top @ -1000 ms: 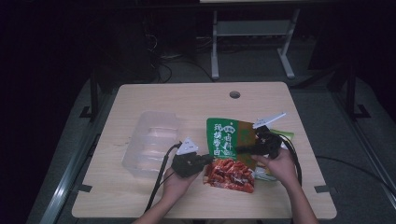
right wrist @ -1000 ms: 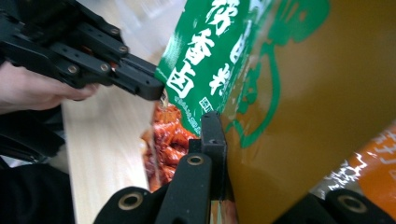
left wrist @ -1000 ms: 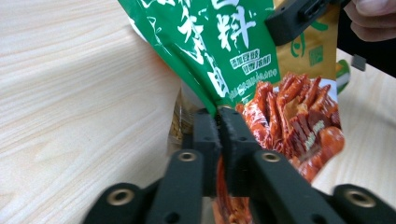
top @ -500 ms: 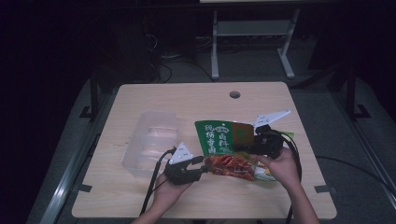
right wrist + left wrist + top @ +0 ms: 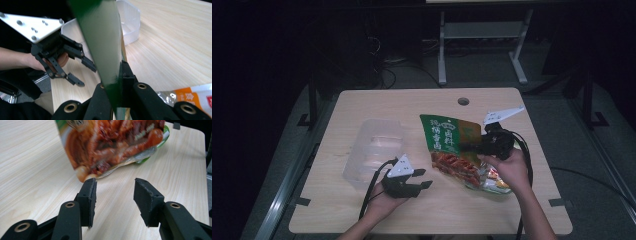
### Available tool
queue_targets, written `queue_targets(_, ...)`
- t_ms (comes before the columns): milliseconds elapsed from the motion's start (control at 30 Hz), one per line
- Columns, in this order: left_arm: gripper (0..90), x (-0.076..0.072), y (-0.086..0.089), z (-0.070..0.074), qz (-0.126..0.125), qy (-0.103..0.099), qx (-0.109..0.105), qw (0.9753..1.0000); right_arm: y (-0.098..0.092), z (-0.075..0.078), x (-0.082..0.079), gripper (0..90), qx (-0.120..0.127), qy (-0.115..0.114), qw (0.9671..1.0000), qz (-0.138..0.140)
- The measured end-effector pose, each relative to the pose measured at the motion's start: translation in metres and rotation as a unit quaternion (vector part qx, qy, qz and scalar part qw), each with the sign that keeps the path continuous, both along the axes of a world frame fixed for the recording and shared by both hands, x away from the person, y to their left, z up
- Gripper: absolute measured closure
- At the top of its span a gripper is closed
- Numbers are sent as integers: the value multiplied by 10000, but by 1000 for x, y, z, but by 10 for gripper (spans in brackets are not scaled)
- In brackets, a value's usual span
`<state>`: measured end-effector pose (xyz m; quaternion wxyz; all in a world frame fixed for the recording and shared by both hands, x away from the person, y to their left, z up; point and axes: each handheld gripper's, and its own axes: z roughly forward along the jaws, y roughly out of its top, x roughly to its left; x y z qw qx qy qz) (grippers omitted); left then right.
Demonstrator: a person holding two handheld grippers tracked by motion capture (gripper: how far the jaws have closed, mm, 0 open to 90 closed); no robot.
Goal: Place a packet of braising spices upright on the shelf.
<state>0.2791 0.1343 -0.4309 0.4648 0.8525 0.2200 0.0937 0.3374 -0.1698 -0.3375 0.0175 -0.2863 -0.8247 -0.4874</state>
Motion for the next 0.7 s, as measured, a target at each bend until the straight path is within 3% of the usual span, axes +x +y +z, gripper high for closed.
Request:
queue_targets(500, 504, 11, -10, -1, -296, 23, 28, 9996, 2, 19, 21, 900, -17, -92, 9998, -193)
queue_targets(700, 481, 5, -13, 2, -393, 25, 14, 9992, 5, 21, 29, 900, 16, -87, 9997, -210)
